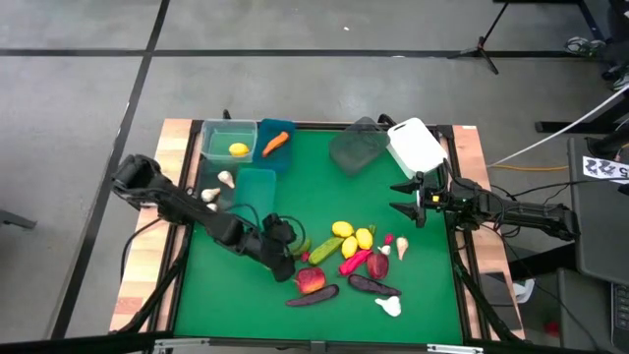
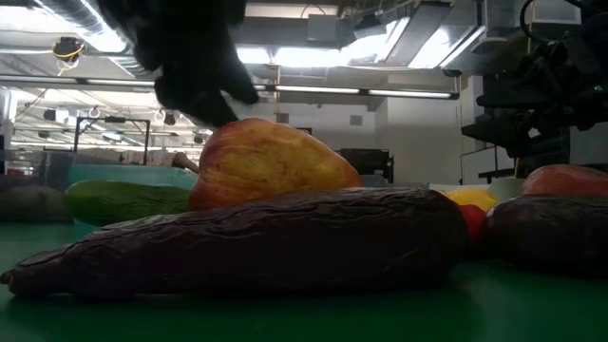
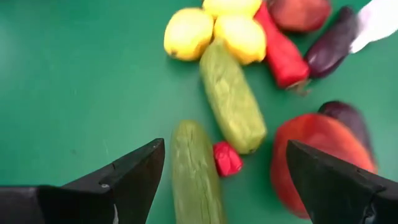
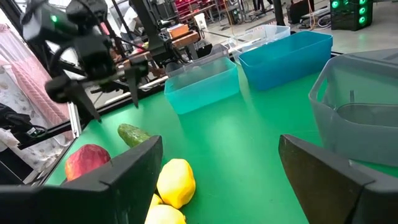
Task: Sort produce into baskets
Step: Put the green cucumber into the light blue bin
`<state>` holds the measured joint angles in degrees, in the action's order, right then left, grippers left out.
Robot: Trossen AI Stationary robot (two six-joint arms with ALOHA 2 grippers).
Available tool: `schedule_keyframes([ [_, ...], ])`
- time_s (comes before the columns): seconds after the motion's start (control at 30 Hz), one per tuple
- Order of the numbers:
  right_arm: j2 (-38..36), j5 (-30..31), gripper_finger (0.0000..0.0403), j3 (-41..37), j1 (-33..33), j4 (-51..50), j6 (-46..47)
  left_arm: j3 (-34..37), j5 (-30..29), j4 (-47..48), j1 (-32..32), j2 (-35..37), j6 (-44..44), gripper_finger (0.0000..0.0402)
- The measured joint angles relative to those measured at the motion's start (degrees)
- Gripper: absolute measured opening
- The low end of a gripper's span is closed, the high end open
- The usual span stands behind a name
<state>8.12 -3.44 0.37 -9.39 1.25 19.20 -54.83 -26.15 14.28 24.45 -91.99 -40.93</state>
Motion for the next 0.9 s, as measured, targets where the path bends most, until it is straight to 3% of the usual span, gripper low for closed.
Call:
schedule_keyframes([
  [0.43,0.0,0.0,0.0319,-0.01,0.0,-0.02,0.02,0.02,0.77,1.6,0.22,-9.04,-2.63,0.0327],
  [0.7,0.0,0.0,0.0319,-0.01,0.0,0.01,0.02,0.02,6.02,3.21,-0.23,-12.25,-4.71,0.0326],
  [0.9,0.0,0.0,0.0319,0.01,0.0,0.0,0.02,-0.02,6.33,3.34,-0.29,-12.01,-6.22,0.0282],
])
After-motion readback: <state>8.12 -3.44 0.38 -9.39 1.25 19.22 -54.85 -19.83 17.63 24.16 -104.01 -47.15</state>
